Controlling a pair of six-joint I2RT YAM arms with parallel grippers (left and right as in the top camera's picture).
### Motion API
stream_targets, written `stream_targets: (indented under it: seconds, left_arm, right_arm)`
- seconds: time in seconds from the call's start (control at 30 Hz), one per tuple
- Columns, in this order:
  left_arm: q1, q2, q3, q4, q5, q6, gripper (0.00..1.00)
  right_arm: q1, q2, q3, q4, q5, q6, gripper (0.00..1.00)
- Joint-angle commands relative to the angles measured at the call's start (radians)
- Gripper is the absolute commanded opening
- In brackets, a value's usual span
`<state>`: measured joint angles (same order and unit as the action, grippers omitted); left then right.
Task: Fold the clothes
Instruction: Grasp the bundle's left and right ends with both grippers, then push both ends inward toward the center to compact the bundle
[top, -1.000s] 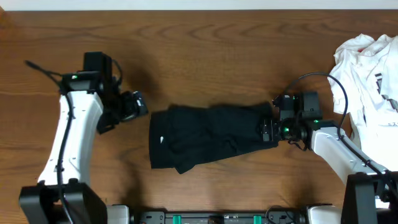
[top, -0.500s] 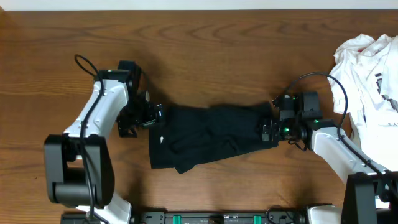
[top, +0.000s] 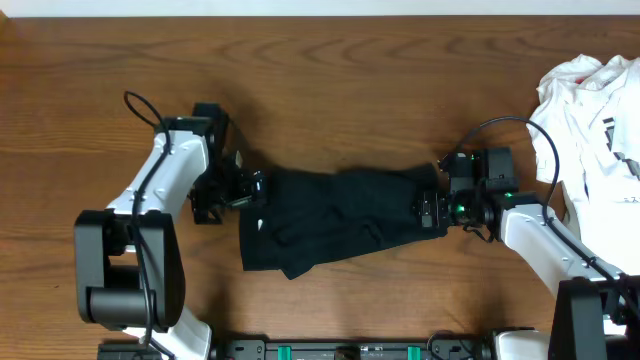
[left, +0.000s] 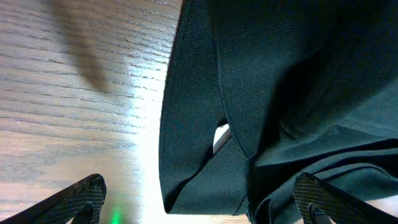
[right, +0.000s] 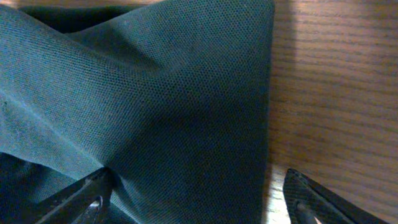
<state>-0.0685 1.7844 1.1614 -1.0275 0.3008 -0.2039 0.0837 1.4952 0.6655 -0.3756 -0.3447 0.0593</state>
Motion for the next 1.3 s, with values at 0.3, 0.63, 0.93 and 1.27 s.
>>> stream_targets:
  seconds: [0.3,0.63,0.93,1.27]
  left_arm:
    - [-0.002,0.015,-0.153,0.149,0.111,0.055,0.98]
    - [-0.002,0.015,-0.179,0.174,0.111,0.055,0.98]
    - [-0.002,0.015,-0.179,0.194,0.152,0.055,0.98]
    - [-0.012,0.015,-0.222,0.251,0.188,0.058,0.98]
  right_arm:
    - [-0.013,0.005,-0.006,-0.003,-0.011,-0.005,0.86]
    - [-0.013,-0.048,0.2,-0.206,0.165,-0.008,0.62]
    - [0.064,-0.037,0.287,-0.229,-0.089,-0.008,0.07]
    - [0.244,0.085,0.182,-0.062,-0.105,0.014,0.08]
